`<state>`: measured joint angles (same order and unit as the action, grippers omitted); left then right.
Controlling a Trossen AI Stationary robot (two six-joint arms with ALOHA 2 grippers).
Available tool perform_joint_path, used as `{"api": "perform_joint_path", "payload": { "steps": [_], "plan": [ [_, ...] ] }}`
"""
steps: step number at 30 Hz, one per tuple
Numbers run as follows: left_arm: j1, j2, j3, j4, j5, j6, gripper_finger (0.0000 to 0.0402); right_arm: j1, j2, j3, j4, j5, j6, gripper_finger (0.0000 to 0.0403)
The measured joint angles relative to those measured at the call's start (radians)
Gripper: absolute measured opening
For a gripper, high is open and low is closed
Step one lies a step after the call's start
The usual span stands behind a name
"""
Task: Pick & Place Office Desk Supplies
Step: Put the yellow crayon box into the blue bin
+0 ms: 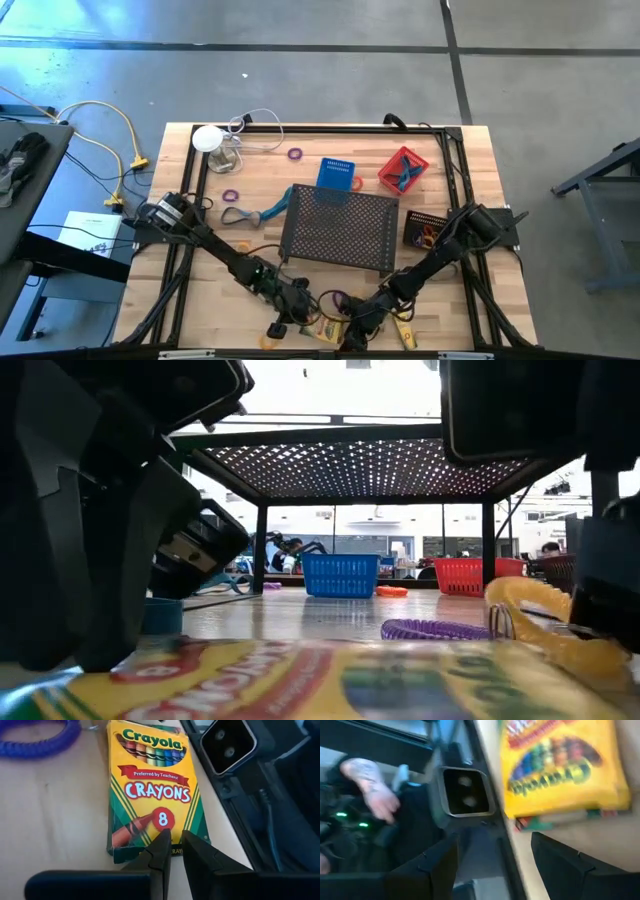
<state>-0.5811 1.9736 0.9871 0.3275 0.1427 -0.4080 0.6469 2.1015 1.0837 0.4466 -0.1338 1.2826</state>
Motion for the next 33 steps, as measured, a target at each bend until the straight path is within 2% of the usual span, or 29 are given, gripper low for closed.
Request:
{"api": "perform_joint_path", "payload": {
  "steps": [9,14,19,27,33],
  "plan": [
    [0.013,0.007,-0.002,0.014,0.026,-0.001,0.0043,-0.017,0.008,-0.002,0.023,0.026,-0.052,0.0234],
    [0.014,0.008,-0.002,0.013,0.025,-0.002,0.0043,-0.018,0.006,0.005,0.036,0.062,-0.292,0.0234],
    [0.014,0.008,-0.002,0.013,0.027,-0.004,0.0043,0.008,0.001,0.03,-0.017,0.154,-0.528,0.0214],
    [0.02,0.009,-0.003,0.013,0.04,-0.004,0.0043,0.03,-0.007,0.035,-0.056,0.19,-0.631,0.0165],
    [0.029,0.009,-0.003,0.021,0.048,-0.009,0.0043,0.061,-0.026,0.035,-0.08,0.221,-0.742,0.0159]
  ]
}}
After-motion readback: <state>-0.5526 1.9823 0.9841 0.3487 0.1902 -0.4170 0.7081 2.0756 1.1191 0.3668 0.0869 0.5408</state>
